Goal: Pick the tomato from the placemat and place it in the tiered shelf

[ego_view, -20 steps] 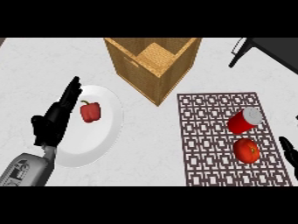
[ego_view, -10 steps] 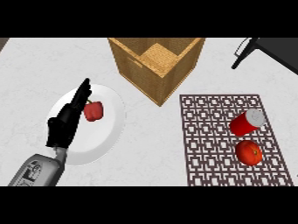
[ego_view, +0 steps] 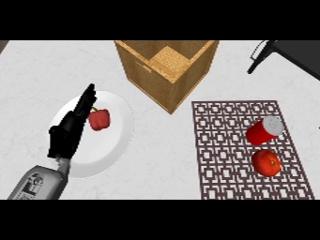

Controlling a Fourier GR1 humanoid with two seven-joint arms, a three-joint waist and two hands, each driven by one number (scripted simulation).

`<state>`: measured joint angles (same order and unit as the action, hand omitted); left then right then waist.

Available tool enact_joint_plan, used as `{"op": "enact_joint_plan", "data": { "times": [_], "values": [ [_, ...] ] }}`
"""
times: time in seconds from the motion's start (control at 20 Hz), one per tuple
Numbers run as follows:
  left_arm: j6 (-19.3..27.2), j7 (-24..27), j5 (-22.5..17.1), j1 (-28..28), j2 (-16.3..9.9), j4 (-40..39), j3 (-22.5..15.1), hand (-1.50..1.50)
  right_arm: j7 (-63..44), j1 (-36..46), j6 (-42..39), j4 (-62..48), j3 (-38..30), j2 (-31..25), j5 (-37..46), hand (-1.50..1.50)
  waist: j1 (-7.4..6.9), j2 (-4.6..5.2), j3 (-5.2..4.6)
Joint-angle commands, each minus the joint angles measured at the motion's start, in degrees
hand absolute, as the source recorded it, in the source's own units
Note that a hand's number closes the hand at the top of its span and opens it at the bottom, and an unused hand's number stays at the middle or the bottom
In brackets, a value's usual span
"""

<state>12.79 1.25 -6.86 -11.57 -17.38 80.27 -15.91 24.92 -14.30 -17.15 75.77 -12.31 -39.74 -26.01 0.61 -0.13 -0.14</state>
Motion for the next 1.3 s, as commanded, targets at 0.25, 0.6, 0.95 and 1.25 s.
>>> {"op": "enact_joint_plan", "data": {
  "times": [0.25, 0.6, 0.95, 1.25],
  "values": [
    [0.8, -1.0, 1.8, 0.3, 1.5, 0.9, 0.3, 0.00, -15.8, -9.0, 7.0, 22.2, 2.1, -5.4, 9.1, -1.50, 0.22, -0.06, 0.02],
    [-1.4, -4.8, 3.5, -4.4, 4.0, -0.6, 2.7, 0.00, -20.6, -11.0, 6.8, 29.1, -0.4, 1.7, 13.3, -1.50, -0.02, 0.08, 0.12],
    [-5.2, -0.5, 3.9, -1.6, 4.7, -3.2, 5.6, 0.00, -29.1, -8.8, 4.7, 34.9, -5.2, 4.0, 15.1, -1.50, -0.23, 0.13, 0.11],
    [-7.1, -4.3, 5.3, 0.1, 4.8, 2.3, 6.6, 0.00, -30.6, -10.2, 5.2, 39.2, -1.8, 13.6, 22.9, -1.50, -0.34, 0.06, 0.14]
  ]
}}
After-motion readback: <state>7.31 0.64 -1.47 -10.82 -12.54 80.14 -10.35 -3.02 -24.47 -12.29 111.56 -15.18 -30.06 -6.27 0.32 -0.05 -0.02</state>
